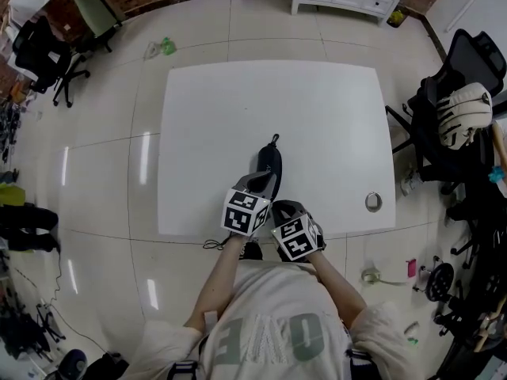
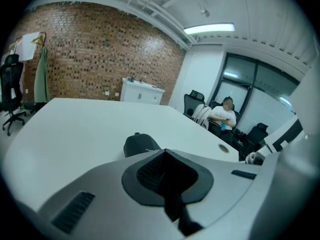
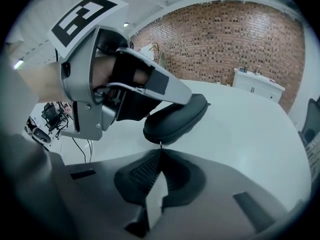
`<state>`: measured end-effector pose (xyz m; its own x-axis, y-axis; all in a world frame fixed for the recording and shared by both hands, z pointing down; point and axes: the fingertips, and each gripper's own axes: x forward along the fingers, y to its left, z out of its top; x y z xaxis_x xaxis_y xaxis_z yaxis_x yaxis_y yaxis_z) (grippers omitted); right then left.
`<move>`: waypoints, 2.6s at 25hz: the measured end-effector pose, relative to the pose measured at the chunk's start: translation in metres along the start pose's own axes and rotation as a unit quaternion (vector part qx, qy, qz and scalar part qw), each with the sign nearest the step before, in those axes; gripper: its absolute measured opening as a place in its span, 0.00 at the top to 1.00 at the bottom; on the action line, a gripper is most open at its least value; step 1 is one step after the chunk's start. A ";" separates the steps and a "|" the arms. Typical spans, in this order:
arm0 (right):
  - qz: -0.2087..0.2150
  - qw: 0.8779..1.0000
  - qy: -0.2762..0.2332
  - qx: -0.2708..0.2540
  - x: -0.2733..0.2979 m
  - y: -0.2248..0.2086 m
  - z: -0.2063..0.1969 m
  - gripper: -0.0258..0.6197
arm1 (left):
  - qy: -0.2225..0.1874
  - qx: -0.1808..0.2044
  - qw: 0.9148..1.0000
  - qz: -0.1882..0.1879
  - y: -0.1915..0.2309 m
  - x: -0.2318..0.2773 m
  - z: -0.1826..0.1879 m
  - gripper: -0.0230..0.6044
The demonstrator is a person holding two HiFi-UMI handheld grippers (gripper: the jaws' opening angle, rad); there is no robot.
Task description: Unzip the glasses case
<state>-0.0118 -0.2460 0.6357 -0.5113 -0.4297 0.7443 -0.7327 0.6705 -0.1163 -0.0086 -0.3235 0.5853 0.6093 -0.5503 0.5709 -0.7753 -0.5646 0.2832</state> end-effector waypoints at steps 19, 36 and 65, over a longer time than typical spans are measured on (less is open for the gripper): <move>-0.077 0.995 -0.031 0.046 0.030 -0.115 0.048 0.96 | 0.013 -0.024 1.000 -0.009 -0.005 0.012 0.003 0.96; -0.022 0.997 -0.018 0.070 0.015 -0.016 0.019 0.96 | -0.006 -0.028 0.999 0.022 0.016 0.004 0.007 0.96; -0.008 1.000 0.017 -0.020 -0.009 -0.024 -0.001 0.96 | 0.028 -0.028 0.999 0.029 0.005 0.008 0.001 0.96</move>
<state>0.0107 -0.2573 0.6323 -0.4839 -0.4191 0.7683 -0.7212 0.6882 -0.0788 -0.0080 -0.3312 0.5908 0.5543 -0.5451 0.6290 -0.8180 -0.4962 0.2909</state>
